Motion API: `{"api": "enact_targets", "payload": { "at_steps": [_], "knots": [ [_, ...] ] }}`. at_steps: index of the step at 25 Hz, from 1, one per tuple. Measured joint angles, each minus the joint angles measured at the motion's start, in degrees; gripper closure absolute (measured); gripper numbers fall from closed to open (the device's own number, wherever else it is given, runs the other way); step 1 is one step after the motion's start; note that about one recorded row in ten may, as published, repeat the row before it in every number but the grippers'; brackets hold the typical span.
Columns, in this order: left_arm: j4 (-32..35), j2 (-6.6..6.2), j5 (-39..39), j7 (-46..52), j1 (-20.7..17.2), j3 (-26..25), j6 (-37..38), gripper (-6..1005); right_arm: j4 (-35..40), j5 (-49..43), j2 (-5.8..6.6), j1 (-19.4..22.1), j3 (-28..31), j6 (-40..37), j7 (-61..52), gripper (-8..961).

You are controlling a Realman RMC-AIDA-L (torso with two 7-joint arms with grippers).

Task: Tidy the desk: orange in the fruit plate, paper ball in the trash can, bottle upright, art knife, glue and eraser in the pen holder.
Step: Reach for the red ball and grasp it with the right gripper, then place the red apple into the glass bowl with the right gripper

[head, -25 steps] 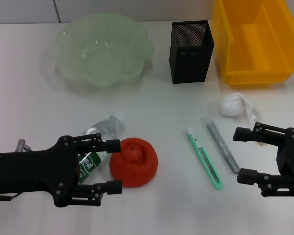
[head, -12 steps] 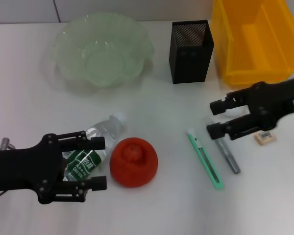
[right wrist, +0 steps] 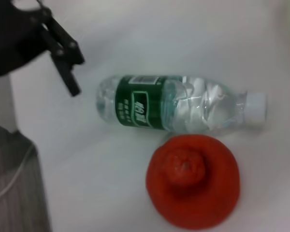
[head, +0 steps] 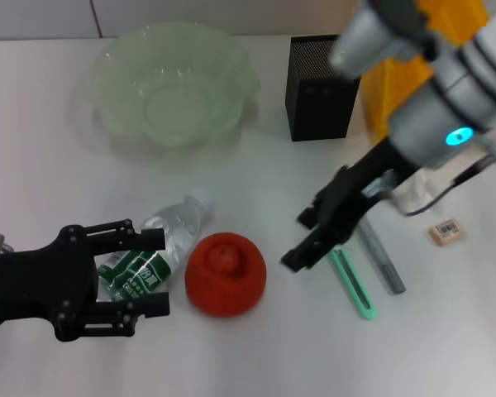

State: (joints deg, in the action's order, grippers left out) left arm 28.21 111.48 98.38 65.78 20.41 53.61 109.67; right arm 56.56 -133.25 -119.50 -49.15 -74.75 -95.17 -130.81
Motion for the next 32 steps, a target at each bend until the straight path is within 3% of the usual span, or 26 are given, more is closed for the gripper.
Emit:
{"api": "enact_targets", "payload": {
  "at_steps": [11,15,17,27,30,32],
  "knots": [
    [-0.01,0.20,0.75,0.22,0.37,0.00,-1.95,211,-16.71,12.39,-0.34,-6.50,-20.17,21.90,-0.77,245],
    [-0.04,0.37,0.92,0.24,0.58,0.00,-2.34,211,-17.69,15.93,-0.36,-6.89,-24.78,24.90,-0.63,265],
    [-0.01,0.40,1.00,0.28,0.59,0.00,-2.42,212,-17.15,16.32,-0.36,-6.64,-25.11,24.89,-0.59,275],
    [-0.15,0.49,1.16,0.30,0.67,0.00,-2.74,213,-15.68,15.74,0.09,-6.33,-23.65,20.13,-0.94,689],
    [-0.19,0.49,1.23,0.29,0.57,0.04,-2.77,213,-11.82,12.02,0.35,-5.73,-17.70,14.36,-1.19,755],
    [-0.12,0.49,1.31,0.28,0.35,0.06,-2.76,213,-4.62,4.94,0.41,-4.67,-9.04,8.69,-2.77,781]
  ]
}}
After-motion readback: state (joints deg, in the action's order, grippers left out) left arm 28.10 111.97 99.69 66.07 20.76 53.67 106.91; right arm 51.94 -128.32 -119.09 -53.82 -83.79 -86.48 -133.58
